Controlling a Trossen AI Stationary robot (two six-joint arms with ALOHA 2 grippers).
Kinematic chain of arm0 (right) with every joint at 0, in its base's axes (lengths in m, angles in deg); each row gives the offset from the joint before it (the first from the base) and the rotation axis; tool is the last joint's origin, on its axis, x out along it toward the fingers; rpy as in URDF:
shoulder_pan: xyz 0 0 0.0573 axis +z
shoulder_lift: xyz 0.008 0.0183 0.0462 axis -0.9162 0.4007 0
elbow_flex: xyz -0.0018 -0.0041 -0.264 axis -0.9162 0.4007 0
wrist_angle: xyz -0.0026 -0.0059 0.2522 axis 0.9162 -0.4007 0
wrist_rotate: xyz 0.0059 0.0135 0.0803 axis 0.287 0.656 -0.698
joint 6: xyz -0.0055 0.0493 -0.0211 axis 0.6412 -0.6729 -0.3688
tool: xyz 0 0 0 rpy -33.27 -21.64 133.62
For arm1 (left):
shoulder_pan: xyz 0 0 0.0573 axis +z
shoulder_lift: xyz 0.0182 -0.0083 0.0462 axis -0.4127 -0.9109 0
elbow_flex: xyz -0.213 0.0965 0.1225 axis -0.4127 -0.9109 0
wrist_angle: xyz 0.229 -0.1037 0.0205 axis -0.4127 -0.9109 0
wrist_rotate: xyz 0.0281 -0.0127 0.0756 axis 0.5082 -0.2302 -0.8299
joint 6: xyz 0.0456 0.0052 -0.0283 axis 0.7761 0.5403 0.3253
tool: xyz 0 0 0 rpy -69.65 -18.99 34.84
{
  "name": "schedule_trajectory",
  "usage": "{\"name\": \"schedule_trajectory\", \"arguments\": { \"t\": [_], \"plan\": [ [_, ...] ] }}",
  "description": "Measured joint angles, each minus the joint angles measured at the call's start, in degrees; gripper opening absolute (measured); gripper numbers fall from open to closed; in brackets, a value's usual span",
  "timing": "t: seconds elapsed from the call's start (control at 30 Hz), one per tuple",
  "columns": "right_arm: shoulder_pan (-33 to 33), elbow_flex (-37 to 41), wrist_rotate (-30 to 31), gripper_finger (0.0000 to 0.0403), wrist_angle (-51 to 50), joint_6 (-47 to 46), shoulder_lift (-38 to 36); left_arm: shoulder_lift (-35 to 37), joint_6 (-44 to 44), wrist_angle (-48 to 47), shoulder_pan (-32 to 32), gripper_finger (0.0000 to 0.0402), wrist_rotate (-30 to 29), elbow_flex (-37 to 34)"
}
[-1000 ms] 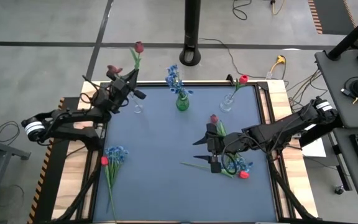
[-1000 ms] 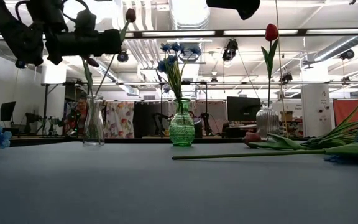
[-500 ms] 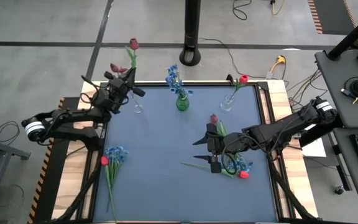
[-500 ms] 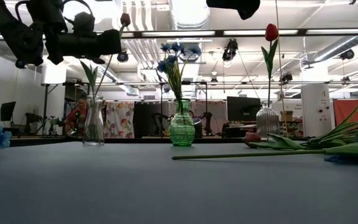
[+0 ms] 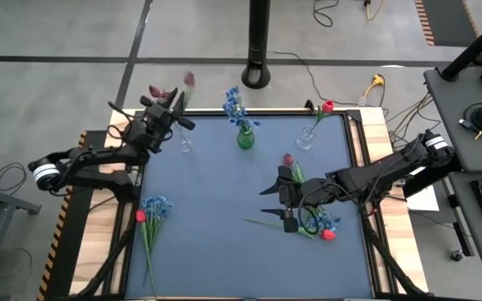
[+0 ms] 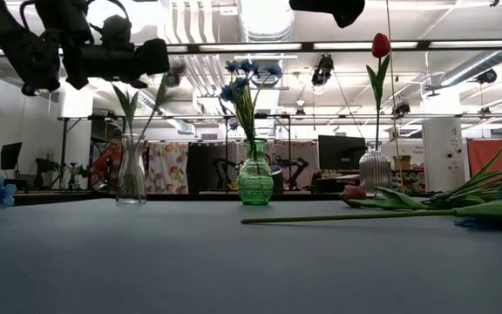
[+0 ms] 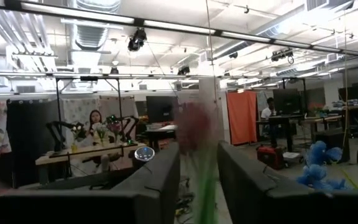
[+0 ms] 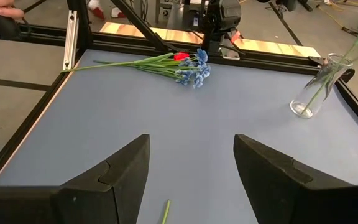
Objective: Sort flowers into vase by color
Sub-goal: Put the left red flower into the left transparent vase, then put the right pink flower into the right transparent vase
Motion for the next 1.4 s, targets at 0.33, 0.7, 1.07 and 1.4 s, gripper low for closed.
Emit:
{"name": "schedule_trajectory", "arguments": {
  "t": [0.33, 0.7, 1.07, 1.4],
  "plan": [
    [0.0, 0.0, 0.0, 0.0224, 0.0, 0.0, 0.0, 3.7, 0.1, 0.1, -2.4, 0.0138, 0.0, 0.0],
    [0.0, 0.0, 0.0, 0.0224, 0.0, -0.6, 0.0, 9.0, 0.4, -0.4, -13.2, 0.0148, 1.6, 0.0],
    [-0.2, 0.0, 0.6, 0.0224, -6.9, -15.3, 0.0, 9.8, 5.5, -14.5, -39.4, 0.0149, -2.3, 0.0],
    [-0.1, 0.0, -4.4, 0.0224, -26.3, -25.1, 0.0, 8.5, 8.0, -28.4, -64.2, 0.0149, -35.5, 0.0]
  ]
}}
